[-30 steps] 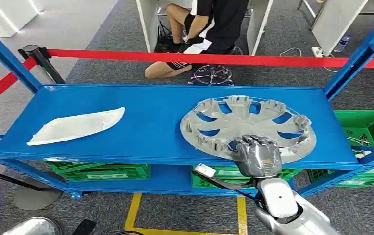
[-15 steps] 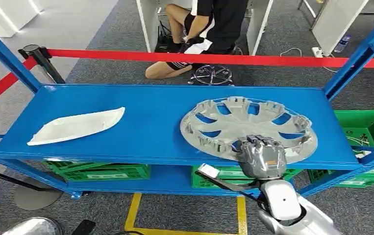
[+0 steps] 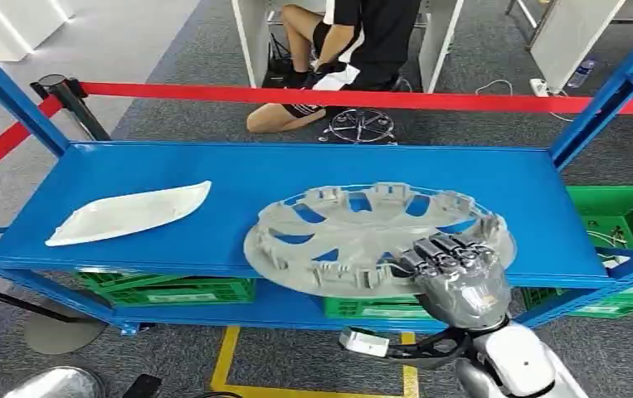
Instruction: Take the parts from the cabinet and place them on the table.
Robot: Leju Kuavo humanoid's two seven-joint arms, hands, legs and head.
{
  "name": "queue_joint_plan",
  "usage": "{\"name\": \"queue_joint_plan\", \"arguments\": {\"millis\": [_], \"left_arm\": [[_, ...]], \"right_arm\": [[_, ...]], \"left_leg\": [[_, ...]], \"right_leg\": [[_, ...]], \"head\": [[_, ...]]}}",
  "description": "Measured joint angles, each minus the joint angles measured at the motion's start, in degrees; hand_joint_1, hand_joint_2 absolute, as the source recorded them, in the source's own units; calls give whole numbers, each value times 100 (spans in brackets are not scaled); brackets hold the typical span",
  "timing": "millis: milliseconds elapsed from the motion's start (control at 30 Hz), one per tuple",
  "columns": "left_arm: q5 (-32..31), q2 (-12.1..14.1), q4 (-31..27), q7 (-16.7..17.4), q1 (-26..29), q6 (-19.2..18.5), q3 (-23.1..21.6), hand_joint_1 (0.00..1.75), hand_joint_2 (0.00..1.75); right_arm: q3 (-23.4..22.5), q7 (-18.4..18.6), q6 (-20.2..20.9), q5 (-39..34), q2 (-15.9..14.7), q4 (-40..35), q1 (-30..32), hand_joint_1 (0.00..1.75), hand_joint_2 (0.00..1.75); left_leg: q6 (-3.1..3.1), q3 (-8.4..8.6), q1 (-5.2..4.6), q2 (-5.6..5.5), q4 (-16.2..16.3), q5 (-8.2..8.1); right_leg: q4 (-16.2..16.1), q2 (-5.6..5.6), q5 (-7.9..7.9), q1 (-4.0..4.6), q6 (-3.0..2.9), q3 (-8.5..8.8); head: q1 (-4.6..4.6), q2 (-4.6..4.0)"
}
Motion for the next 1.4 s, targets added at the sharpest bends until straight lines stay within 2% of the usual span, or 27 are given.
{"name": "queue_joint_plan", "arguments": {"millis": [100,300,433,767,833,967,1000,1200,1400], "left_arm": [[7,-2,7,-4,3,2,11,0,0],[7,-7,20,-7,6,17,44,0,0],[7,-9,20,-7,6,72,46,0,0],[4,-17,20,-7,6,116,46,0,0],[19,-20,20,-7,6,168,50,0,0],[107,-42,20,-18,5,330,125,0,0],[114,-50,20,-26,5,374,151,0,175],[103,-70,20,-146,5,236,188,0,175],[31,-70,20,-203,-5,188,190,0,175]], "right_arm": [[-318,-196,-31,-4,440,-300,186,175,175],[-670,-386,-35,0,896,-620,394,175,175],[-690,-467,-35,0,1101,-843,463,175,175],[-723,-460,-35,2,1271,-1020,537,175,175],[-686,-304,-35,4,1276,-1105,546,175,175],[-463,245,-35,7,1169,-1310,546,175,175],[-388,397,-35,7,1118,-1381,550,175,175],[-30,814,-35,7,913,-1743,620,175,175],[165,956,-35,4,768,-2010,647,175,175]], "left_leg": [[-1,0,0,1,0,1],[-1,2,-8,1,1,2],[-1,3,-7,1,1,1],[-1,2,-7,1,1,1],[-1,2,-7,1,1,1],[-1,2,-7,2,1,1],[-1,2,-7,2,1,1],[-1,2,-7,2,1,1],[-1,3,-7,2,1,1]], "right_leg": [[0,1,0,1,-1,2],[-1,3,4,-6,3,6],[-1,3,4,-6,3,4],[-1,2,3,-6,3,5],[-1,3,4,-6,3,5],[-1,3,4,-6,3,4],[-1,3,4,-6,3,4],[-2,3,3,-6,3,4],[-3,3,3,-6,3,4]], "head": [[2,0],[0,0],[2,0],[2,0],[2,0],[2,2],[2,0],[2,0],[2,2]]}}
